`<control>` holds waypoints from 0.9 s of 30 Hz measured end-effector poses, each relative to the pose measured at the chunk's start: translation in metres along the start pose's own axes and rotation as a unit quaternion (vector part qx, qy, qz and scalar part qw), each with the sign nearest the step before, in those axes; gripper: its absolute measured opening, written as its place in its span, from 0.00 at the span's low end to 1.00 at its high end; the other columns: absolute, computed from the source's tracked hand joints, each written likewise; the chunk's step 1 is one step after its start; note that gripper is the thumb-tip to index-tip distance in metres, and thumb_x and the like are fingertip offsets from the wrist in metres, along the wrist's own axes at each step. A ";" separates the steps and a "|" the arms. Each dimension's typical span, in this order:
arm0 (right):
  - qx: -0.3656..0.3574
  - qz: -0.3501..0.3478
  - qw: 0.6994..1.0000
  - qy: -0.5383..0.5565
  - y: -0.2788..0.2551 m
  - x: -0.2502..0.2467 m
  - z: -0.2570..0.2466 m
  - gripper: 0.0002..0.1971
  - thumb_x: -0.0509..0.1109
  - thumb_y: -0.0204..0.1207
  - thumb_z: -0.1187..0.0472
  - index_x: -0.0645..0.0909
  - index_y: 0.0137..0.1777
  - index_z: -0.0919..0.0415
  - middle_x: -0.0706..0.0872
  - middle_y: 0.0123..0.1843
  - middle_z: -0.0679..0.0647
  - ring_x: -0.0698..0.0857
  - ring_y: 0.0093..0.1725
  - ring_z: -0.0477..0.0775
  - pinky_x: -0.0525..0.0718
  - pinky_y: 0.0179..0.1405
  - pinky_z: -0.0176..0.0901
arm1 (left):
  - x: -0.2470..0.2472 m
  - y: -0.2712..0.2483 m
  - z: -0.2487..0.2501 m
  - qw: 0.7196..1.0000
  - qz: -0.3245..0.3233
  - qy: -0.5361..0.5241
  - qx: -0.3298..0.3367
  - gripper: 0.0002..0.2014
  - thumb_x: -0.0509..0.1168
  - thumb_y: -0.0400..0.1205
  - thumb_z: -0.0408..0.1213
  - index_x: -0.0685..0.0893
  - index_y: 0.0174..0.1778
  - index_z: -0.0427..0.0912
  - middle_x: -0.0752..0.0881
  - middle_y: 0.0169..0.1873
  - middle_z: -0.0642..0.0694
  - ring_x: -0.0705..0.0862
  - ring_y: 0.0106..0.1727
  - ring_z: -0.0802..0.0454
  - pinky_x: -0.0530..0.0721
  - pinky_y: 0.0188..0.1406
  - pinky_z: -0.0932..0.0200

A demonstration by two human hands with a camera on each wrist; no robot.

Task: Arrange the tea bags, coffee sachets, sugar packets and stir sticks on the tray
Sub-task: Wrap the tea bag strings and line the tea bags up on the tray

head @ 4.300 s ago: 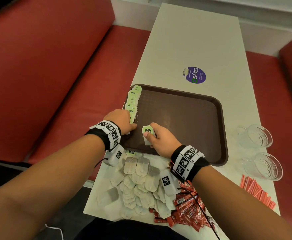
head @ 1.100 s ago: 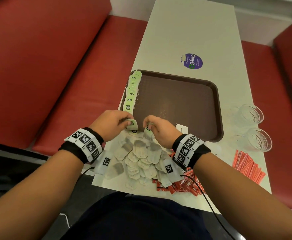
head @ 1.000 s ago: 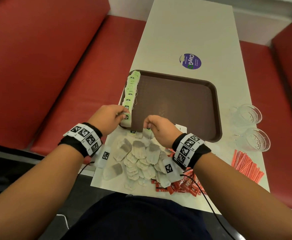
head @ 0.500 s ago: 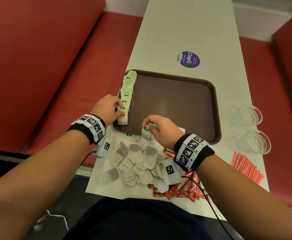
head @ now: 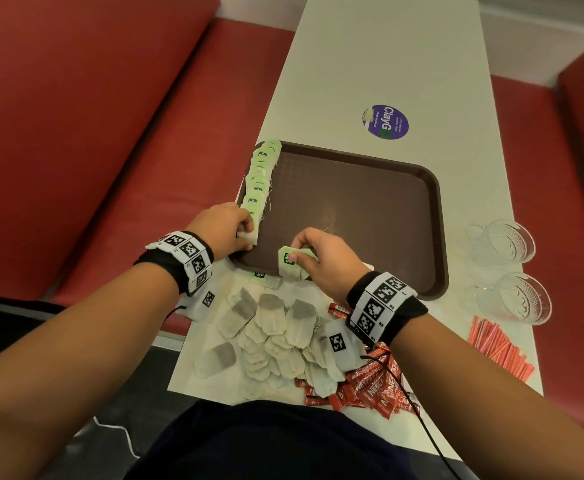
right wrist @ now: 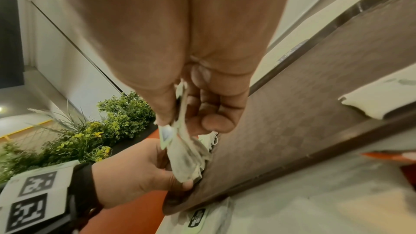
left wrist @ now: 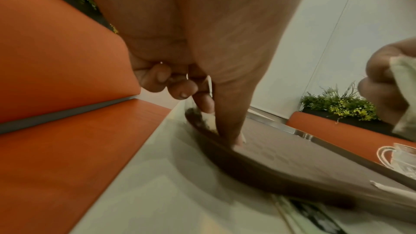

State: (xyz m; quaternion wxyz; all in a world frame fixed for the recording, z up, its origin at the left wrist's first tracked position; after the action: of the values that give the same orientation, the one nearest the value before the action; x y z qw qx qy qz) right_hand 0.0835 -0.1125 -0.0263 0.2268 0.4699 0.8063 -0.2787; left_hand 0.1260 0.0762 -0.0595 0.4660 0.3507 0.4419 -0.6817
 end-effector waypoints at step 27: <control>-0.028 0.031 0.999 0.016 0.006 -0.007 -0.005 0.06 0.74 0.79 0.61 0.85 0.55 0.55 0.81 0.42 0.37 0.80 0.36 0.31 0.74 0.38 0.21 | -0.053 -0.041 0.036 0.964 0.132 -0.215 0.085 0.01 0.71 0.82 0.39 0.88 0.46 0.48 0.86 0.34 0.58 0.81 0.34 0.66 0.74 0.36 0.74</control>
State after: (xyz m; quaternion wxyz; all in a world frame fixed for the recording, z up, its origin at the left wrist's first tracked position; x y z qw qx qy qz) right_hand 0.0910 -0.1108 -0.0194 0.2357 0.4923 0.8023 -0.2417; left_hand 0.1016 0.0671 0.0123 0.6042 0.2893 0.2213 -0.7087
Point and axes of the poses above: each hand's wrist, its own y-axis towards the middle knuckle, its own x-axis out of the palm, z = x × y, the point moved 8 cm from there along y, towards the middle knuckle
